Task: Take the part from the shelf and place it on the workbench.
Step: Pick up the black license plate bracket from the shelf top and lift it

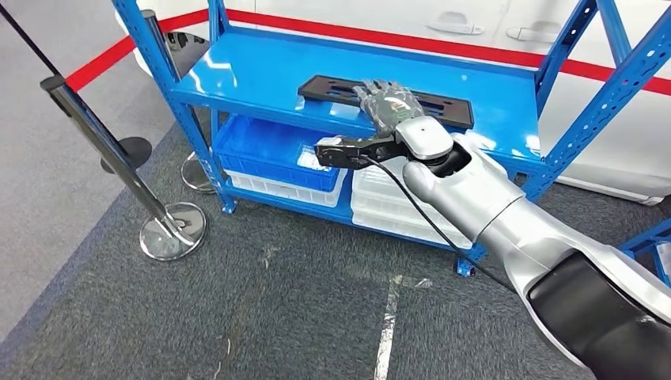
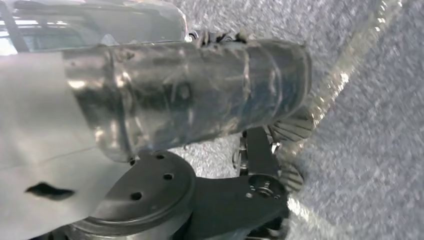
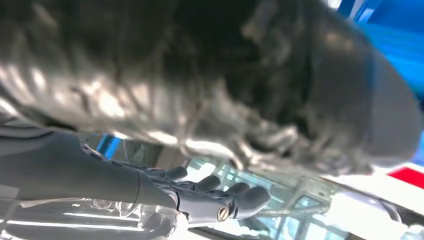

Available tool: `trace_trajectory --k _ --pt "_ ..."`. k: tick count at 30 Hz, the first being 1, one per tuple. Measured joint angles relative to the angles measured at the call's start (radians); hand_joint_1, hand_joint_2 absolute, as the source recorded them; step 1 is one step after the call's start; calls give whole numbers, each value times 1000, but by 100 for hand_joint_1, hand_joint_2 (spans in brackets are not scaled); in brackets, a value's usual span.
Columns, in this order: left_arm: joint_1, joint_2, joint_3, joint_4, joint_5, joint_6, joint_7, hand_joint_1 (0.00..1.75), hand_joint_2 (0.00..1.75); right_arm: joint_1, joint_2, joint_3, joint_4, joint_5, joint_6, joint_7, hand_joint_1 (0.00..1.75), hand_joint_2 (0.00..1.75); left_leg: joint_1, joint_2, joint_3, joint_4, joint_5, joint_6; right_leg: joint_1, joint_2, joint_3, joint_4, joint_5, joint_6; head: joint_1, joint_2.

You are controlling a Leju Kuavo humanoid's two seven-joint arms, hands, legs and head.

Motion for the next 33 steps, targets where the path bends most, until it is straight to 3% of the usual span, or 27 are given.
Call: trace_trajectory --k 2,3,4,6,8,9,13,15,17,18,19,20,22,24,26,29,31,33 --pt "-1 0 0 0 0 0 -1 0 0 2 0 1 -3 1 0 -1 0 87 0 0 -74 127 -41 -6 1 0 5 1 -6 -6 -2 0" --pt "-1 0 0 0 0 0 -2 0 0 5 0 2 -4 2 1 -1 0 131 0 0 -101 163 -41 -8 1 0 8 2 -9 -8 -2 0" --pt "-1 0 0 0 0 0 -2 0 0 7 0 3 -4 3 1 -1 0 175 0 0 -110 163 -23 -9 1 1 11 4 -14 -7 -2 0" --pt "1 1 0 0 0 0 -3 0 0 9 0 4 -5 7 0 -1 0 175 1 1 -77 64 54 -7 1 3 23 8 -26 -3 -2 0" --pt "1 1 0 0 0 0 -3 0 0 7 0 4 -8 9 -1 -1 0 175 -3 0 -24 -50 102 0 5 5 29 16 -40 6 -2 0" --pt "0 1 0 0 0 0 -2 0 0 6 0 4 -9 10 -1 -1 0 175 -4 0 -10 -80 106 5 7 5 30 18 -44 10 -1 0" --pt "-1 1 0 0 -1 0 -1 0 0 5 -1 4 -13 14 -2 -3 0 175 -4 -2 0 -95 96 26 7 3 24 33 -61 25 0 0" --pt "-1 1 0 0 -2 0 -1 0 0 4 -3 4 -13 17 -3 -4 0 175 -1 -1 5 -99 94 38 4 1 -13 110 -103 34 2 0" --pt "-1 1 0 0 -2 0 -1 0 0 6 -5 5 -13 20 -2 -3 0 175 -2 -1 7 -99 89 45 3 0 -81 240 -150 39 3 0" --pt "-2 1 0 0 -2 0 -1 0 0 10 -6 6 -13 22 -2 -3 0 175 -3 -1 9 -98 87 46 3 0 -110 287 -158 40 3 0" --pt "-2 1 0 0 -2 0 -1 0 0 13 -7 7 -13 24 -2 -3 0 175 -3 -2 12 -97 84 47 3 0 -125 302 -147 39 4 0" --pt "-1 2 0 0 -2 0 -1 0 0 15 -8 8 -13 25 -4 -2 0 175 -4 -3 16 -96 80 47 3 0 -121 277 -118 36 4 0" --pt "0 1 0 0 -2 0 -2 0 0 15 -8 8 -13 30 -15 7 0 175 -5 -5 27 -95 73 44 6 0 -73 152 -39 23 4 0" --pt "-1 -1 0 0 -4 0 -1 0 0 14 -8 8 -13 41 -39 20 0 175 -7 -6 31 -96 68 38 13 0 -28 49 -3 11 3 0" --pt "-3 -1 0 0 -5 0 -1 0 0 17 -8 8 -13 52 -64 32 0 175 -8 -5 31 -99 68 29 19 1 -15 23 -8 7 3 0" --pt "-2 -1 0 0 -6 0 -1 0 0 20 -8 7 -13 57 -80 42 0 175 -9 -1 21 -76 50 13 8 1 -2 6 -6 -1 2 0" --pt "-1 -1 0 0 -6 0 -1 0 0 22 -8 6 -12 59 -71 45 0 175 -7 1 -28 25 2 5 4 0 6 1 -7 -9 1 0" --pt "-2 -1 0 0 -6 0 0 0 0 29 -8 6 -12 61 -57 46 0 175 -6 1 -99 150 -37 0 5 -1 10 2 -12 -13 1 0"
